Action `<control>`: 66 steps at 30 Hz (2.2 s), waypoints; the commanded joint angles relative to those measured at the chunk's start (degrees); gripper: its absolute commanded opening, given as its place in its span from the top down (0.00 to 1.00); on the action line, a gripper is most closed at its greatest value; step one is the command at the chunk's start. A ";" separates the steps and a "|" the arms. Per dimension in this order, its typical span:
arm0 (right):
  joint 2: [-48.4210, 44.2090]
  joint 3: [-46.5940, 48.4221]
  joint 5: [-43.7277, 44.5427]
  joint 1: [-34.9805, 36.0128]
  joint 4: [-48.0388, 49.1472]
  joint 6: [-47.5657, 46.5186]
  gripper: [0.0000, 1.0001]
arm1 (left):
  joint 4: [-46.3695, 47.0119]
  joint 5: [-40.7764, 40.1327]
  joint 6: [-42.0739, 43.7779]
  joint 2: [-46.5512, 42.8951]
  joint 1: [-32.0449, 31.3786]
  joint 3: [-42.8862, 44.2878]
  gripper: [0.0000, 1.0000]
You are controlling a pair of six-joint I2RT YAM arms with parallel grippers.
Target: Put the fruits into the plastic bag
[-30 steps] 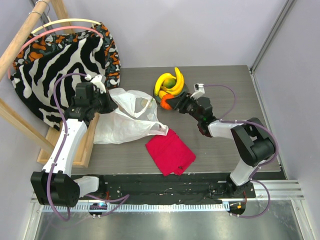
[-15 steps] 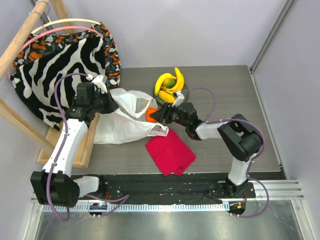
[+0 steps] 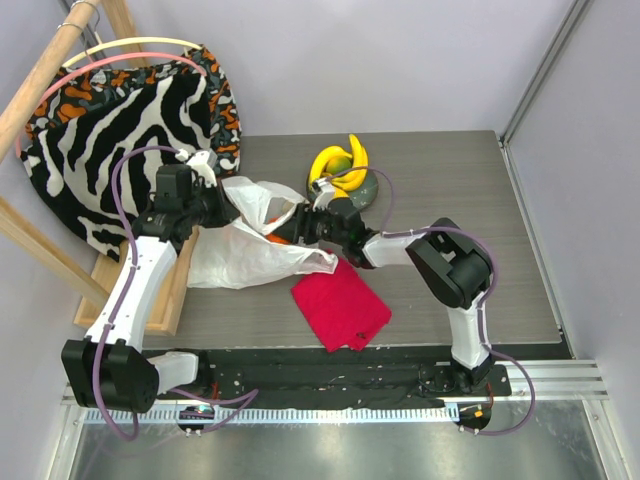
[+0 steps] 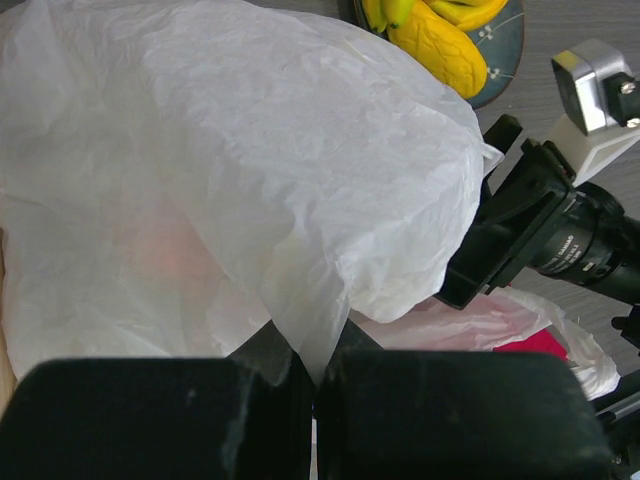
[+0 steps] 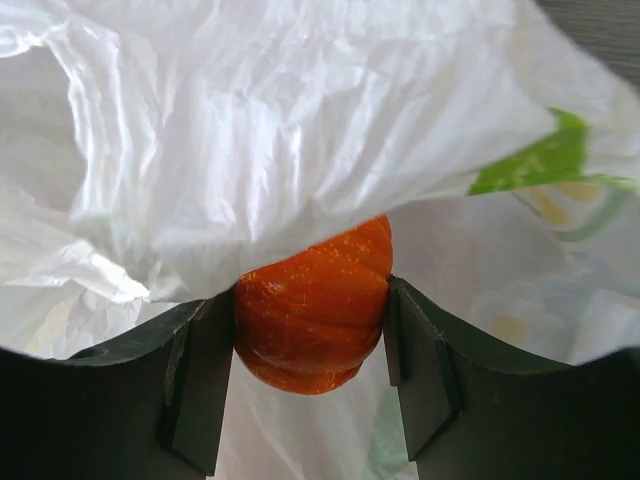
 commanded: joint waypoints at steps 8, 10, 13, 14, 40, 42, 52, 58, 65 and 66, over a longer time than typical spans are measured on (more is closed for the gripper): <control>7.10 11.37 2.63 4.58 -9.09 -2.04 0.73 | 1.14 0.78 -0.34 -0.02 -0.50 1.54 1.00; 7.36 11.46 2.80 4.93 -9.27 -2.04 0.71 | 1.15 0.70 -0.25 -0.10 -0.50 1.54 1.00; 7.28 11.72 3.41 4.93 -10.15 -2.22 0.61 | 1.23 0.78 -0.25 -0.10 -0.50 1.54 1.00; 7.36 11.89 3.42 5.02 -10.58 -2.65 0.58 | 1.23 0.87 -0.25 -0.10 -0.50 1.54 1.00; -9.30 -0.21 13.60 5.37 -12.00 -11.35 0.02 | 0.97 -0.27 0.01 -0.54 -0.68 1.54 1.00; -12.48 -2.60 16.49 5.37 -12.17 -12.67 0.02 | 1.06 -0.45 0.10 -0.54 -0.68 1.54 1.00; -30.49 -11.20 32.15 5.37 -25.70 -10.66 0.02 | 2.55 -0.71 0.01 -1.51 -0.68 0.40 1.00; -46.58 -19.38 32.77 5.37 -25.97 -8.37 0.02 | 2.81 -0.97 0.19 -1.42 -0.77 0.39 1.00; -53.72 -25.11 25.14 5.37 -26.40 -16.70 0.05 | 2.90 -1.59 0.54 -1.34 -0.85 0.31 1.00; -53.02 -24.41 23.30 5.37 -26.84 -17.41 0.06 | 2.73 -1.85 0.71 -1.51 -0.85 0.39 1.00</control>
